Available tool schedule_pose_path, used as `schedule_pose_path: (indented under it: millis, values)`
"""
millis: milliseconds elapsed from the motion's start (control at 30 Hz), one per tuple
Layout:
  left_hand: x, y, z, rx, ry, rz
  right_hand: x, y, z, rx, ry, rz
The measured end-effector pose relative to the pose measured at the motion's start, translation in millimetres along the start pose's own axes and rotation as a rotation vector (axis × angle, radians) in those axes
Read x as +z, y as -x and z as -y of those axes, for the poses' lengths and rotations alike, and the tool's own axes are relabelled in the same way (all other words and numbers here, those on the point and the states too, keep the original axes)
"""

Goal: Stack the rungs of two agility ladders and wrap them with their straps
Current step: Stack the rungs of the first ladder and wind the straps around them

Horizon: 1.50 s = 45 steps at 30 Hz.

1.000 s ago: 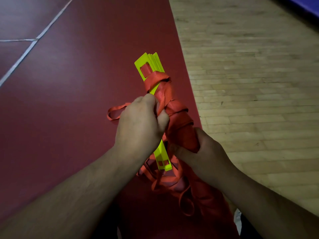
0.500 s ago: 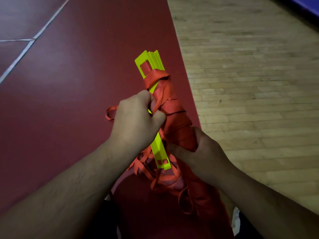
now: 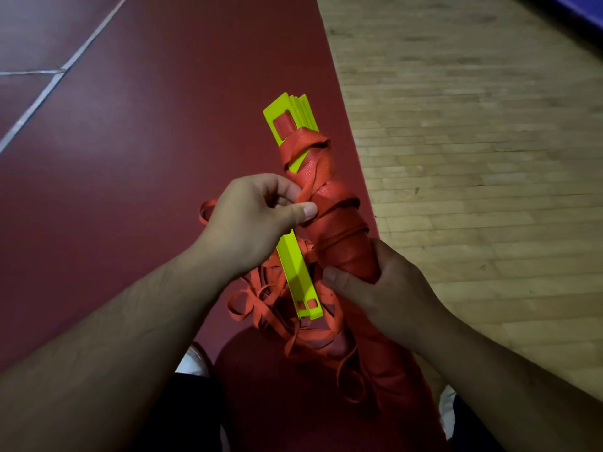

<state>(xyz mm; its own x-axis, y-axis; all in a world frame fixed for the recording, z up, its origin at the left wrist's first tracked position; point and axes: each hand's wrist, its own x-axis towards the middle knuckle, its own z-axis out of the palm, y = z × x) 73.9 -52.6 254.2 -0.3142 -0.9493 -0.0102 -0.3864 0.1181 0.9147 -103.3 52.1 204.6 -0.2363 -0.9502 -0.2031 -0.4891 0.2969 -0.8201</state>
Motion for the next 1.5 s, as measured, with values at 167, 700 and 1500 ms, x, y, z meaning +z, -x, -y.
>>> schedule_pose_path:
  millis: [167, 700, 1500]
  values:
    - [-0.7, 2.6, -0.6, 0.056, -0.161, -0.007, -0.2, -0.3, 0.3, 0.005, 0.003, -0.001]
    - [1.8, 6.0, -8.8, 0.097, -0.423, -0.155, 2.0, 1.2, 5.2, -0.032, 0.060, -0.063]
    - [-7.5, -3.2, 8.1, -0.003, -0.342, 0.106, -12.3, -4.1, -15.3, 0.084, 0.027, -0.012]
